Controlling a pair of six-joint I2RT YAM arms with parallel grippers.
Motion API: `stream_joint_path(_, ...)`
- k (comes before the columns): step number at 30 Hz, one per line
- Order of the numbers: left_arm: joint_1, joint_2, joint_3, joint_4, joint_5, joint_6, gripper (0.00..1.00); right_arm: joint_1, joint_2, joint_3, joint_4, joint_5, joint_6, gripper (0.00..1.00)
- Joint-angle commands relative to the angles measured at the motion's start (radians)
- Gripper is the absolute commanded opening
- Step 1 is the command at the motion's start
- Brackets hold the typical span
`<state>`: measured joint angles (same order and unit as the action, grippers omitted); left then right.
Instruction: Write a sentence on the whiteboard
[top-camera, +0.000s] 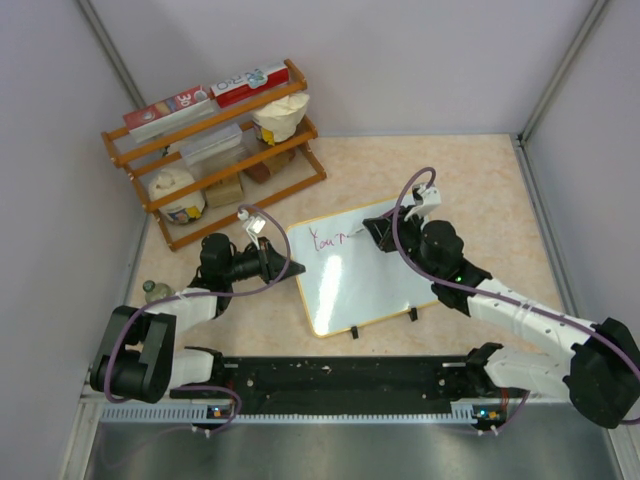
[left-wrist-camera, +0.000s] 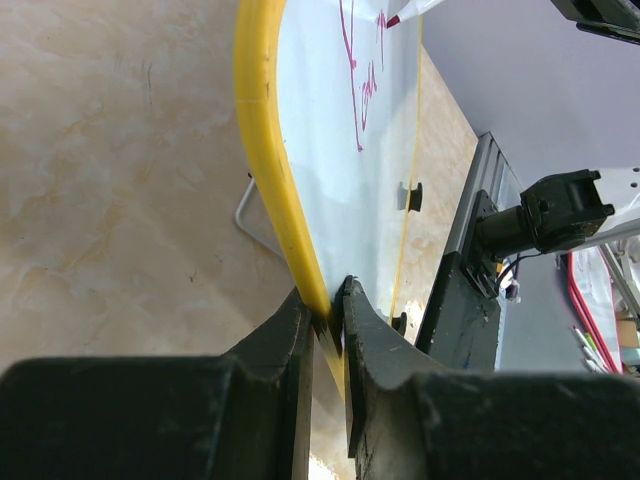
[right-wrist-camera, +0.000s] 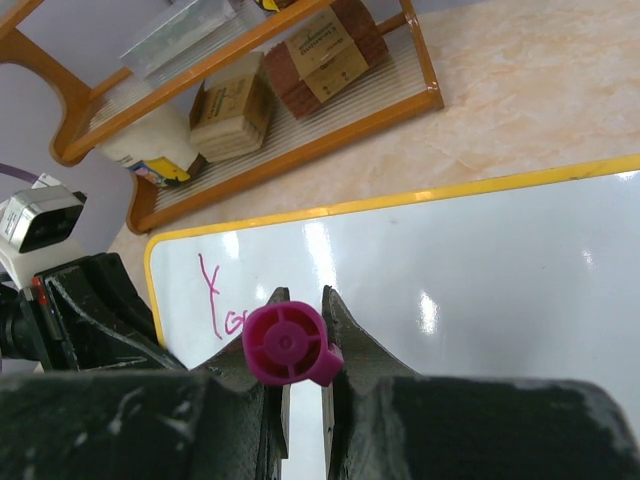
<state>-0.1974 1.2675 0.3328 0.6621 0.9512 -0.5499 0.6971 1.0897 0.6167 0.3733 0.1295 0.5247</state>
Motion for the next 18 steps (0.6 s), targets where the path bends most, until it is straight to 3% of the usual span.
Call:
stream_joint_path(1, -0.002, 0.0, 0.008, 0.007, -0.038, 0.084, 0.0, -0.007, 0.006, 0.025, 0.019, 0.018, -0.015, 0.0)
stream_joint_path(18, -0.002, 0.0, 0.008, 0.007, -0.038, 0.084, 0.0, -0.024, -0.007, 0.037, -0.034, 0.081, -0.022, 0.0)
